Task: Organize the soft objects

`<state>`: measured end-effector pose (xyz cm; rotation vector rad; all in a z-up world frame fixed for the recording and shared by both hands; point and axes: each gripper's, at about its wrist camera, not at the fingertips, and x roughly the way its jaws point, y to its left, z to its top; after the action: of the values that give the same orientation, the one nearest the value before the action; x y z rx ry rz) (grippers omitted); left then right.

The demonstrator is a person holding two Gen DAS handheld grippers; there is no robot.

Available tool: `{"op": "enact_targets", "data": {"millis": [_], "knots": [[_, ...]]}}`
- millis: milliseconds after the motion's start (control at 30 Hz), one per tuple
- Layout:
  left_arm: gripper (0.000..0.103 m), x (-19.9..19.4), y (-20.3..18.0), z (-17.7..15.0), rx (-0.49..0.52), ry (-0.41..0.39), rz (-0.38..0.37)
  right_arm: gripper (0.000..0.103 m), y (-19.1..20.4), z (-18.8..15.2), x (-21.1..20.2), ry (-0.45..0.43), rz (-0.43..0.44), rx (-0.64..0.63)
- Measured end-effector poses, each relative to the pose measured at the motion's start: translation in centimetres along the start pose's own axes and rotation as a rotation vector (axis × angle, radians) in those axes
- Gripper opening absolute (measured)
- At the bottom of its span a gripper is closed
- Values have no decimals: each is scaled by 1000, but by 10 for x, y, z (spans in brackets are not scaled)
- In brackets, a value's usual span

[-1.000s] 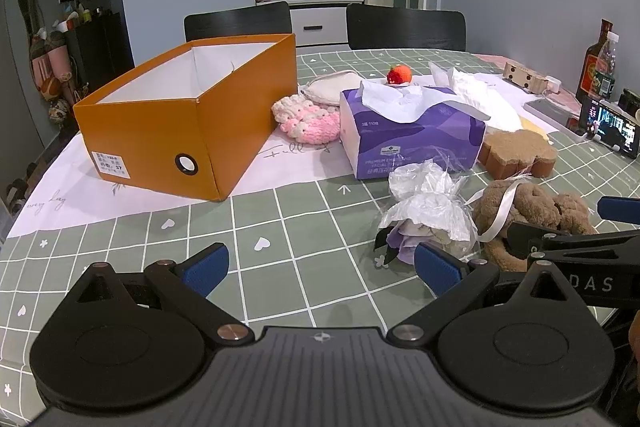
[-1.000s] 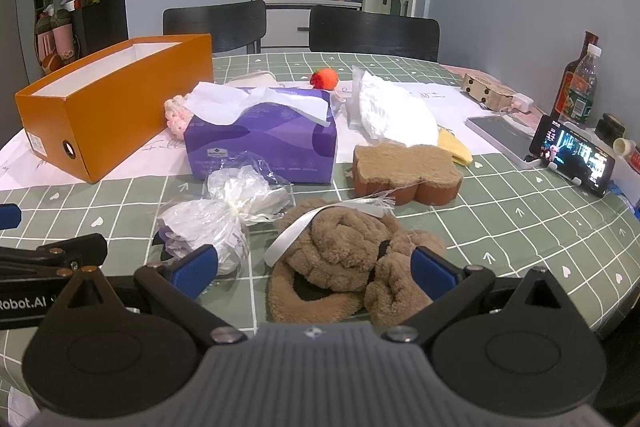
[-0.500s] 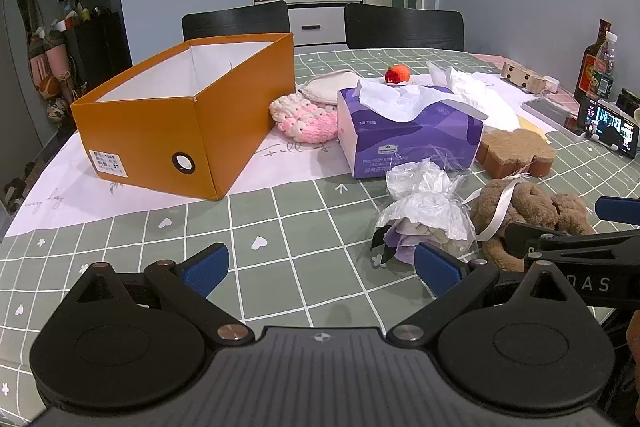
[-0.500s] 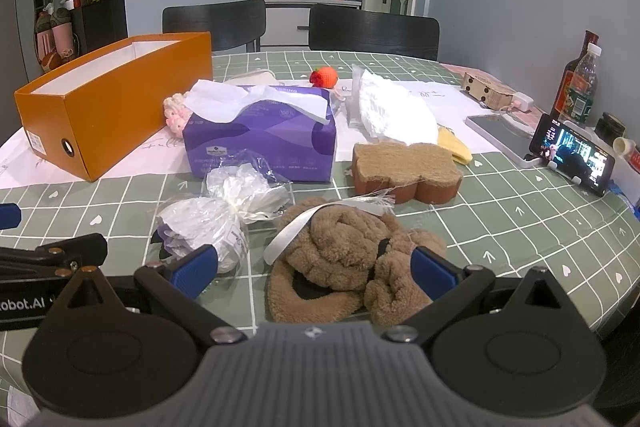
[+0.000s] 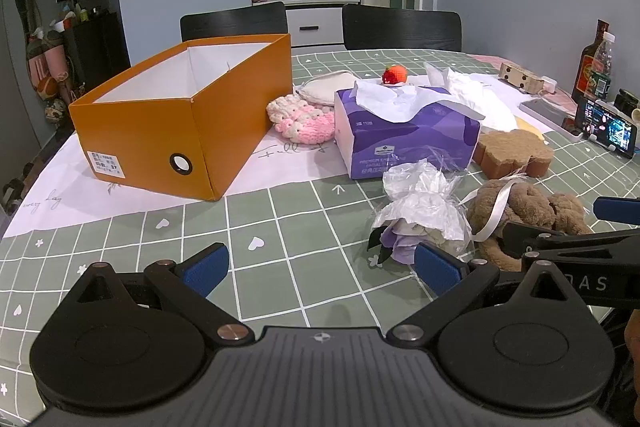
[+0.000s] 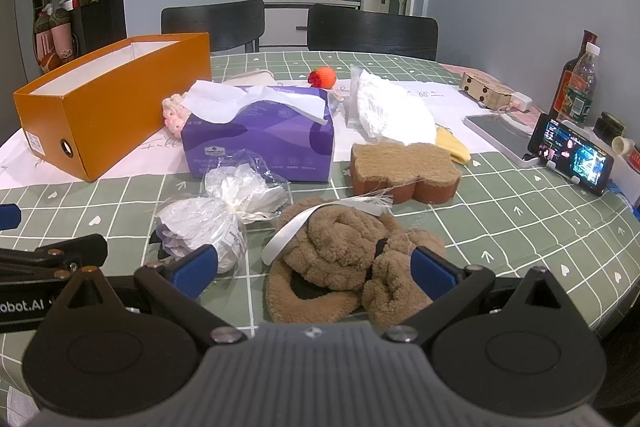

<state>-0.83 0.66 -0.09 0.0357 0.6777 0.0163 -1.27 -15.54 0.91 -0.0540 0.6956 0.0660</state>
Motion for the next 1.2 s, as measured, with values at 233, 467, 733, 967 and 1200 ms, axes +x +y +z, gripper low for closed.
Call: {"op": "enact_targets", "data": {"millis": [233, 467, 733, 967, 1200], "knots": [[103, 0, 0, -1, -1, 0, -3, 101, 0, 0, 0, 0, 0, 0], [103, -1, 0, -1, -1, -3, -9, 101, -2, -1, 0, 2, 0, 2], [103, -4, -1, -1, -2, -14, -20, 101, -3, -2, -1, 2, 1, 1], [103, -5, -1, 0, 0, -22, -30, 101, -6, -1, 2, 2, -4, 9], [103, -8, 7, 15, 22, -57, -16, 101, -17, 26, -16, -119, 85, -75]]}}
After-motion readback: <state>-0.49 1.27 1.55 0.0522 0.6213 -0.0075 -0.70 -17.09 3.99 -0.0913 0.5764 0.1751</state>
